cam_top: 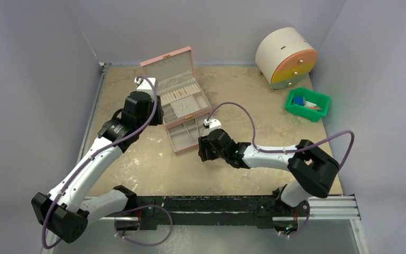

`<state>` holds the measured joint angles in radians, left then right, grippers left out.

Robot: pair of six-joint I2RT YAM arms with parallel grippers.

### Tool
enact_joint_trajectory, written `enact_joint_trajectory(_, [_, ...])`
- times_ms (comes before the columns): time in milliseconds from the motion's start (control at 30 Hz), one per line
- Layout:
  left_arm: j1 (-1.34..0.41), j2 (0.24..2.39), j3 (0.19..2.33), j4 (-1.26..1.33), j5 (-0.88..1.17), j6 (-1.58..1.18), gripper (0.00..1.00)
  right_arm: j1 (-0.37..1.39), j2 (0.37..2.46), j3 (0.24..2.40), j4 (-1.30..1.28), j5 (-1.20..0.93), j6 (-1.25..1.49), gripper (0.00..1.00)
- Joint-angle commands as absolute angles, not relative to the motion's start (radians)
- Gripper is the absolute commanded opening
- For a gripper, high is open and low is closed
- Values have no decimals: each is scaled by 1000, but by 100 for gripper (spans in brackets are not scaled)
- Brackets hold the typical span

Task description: Organize the mixed jewelry

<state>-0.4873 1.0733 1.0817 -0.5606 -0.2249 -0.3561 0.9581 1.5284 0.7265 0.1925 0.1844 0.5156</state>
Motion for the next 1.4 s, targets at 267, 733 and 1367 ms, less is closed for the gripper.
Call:
enact_joint_trajectory(267, [-488, 1023, 1030, -472, -258, -369, 28, 960, 1663, 819, 375, 246, 531, 54])
enact_joint_trajectory(733, [-488, 1019, 1024, -468, -252, -370, 27, 958, 1756, 855, 396, 281, 525, 38])
enact_joint_trajectory(1367, [-488, 1014, 1021, -469, -256, -368, 27, 943, 1793, 881, 374, 249, 407, 0])
